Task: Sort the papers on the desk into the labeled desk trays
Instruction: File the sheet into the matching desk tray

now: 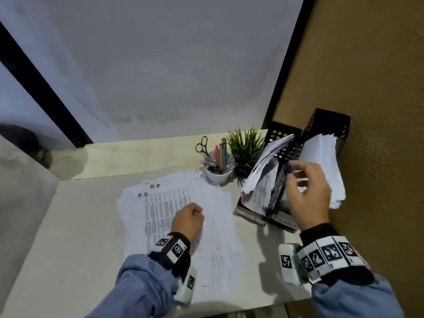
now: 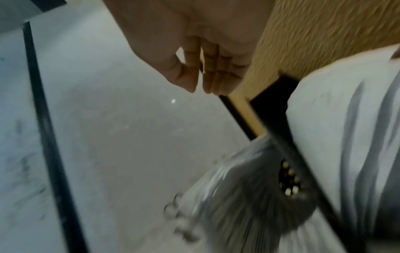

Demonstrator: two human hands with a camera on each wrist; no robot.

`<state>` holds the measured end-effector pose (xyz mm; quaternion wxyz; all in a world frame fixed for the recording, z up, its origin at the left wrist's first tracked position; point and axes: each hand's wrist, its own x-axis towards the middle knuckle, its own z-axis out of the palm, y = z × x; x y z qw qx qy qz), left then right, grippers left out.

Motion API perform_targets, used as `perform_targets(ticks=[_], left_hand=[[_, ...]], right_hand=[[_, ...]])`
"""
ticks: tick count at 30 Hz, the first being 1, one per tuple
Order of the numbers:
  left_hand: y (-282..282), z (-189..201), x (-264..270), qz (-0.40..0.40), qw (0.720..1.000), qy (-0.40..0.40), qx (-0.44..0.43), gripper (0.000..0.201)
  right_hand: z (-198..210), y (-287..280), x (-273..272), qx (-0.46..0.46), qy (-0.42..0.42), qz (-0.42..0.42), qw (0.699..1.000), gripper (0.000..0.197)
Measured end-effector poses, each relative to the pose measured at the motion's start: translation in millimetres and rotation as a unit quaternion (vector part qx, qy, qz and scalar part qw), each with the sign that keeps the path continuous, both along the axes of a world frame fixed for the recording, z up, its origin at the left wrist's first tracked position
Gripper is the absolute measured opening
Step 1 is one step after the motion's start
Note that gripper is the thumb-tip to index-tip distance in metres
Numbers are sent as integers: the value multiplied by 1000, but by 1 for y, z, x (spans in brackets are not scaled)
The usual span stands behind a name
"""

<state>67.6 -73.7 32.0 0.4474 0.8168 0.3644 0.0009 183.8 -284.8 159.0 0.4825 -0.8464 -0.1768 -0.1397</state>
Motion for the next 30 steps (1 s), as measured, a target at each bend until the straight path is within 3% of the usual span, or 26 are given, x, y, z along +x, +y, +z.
perform_targets(ticks=[2,4,7,10,15,20,22,23,25,27,29,30], left_hand=[[28,-21,-26,68,993,85,48,26],[46,-34,-49,113,978,158,79,40],[59,-45,-73,166,958,223,77,56],[62,-54,-82,185,952,237,64,69],[63,-59,-86,220,952,211,-4,73],[69,-60,-96,191,942,269,56,77],[73,-60,-99,208,945,249,38,83],[75,-59,-100,215,948,231,26,83],[79,-61,-107,220,956,191,15,76],[83,-61,-115,220,963,153,20,58],[88,-57,-120,219,966,131,33,40],[90,-55,-121,221,967,125,36,34]], right_hand=[[-23,25,-20,-25,47,69,996,18],[-58,48,-39,-51,148,109,982,17],[-117,70,-60,-95,345,115,927,27],[-152,84,-81,-82,468,114,872,32],[-159,103,-104,-161,450,114,871,36],[-164,112,-107,-215,400,95,886,31],[-170,114,-104,-250,385,102,882,43],[-170,116,-104,-255,386,108,880,39],[-168,118,-104,-240,403,110,876,13],[-169,119,-106,-220,418,94,876,33],[-168,121,-105,-220,401,86,885,19],[-171,122,-103,-222,399,80,886,24]])
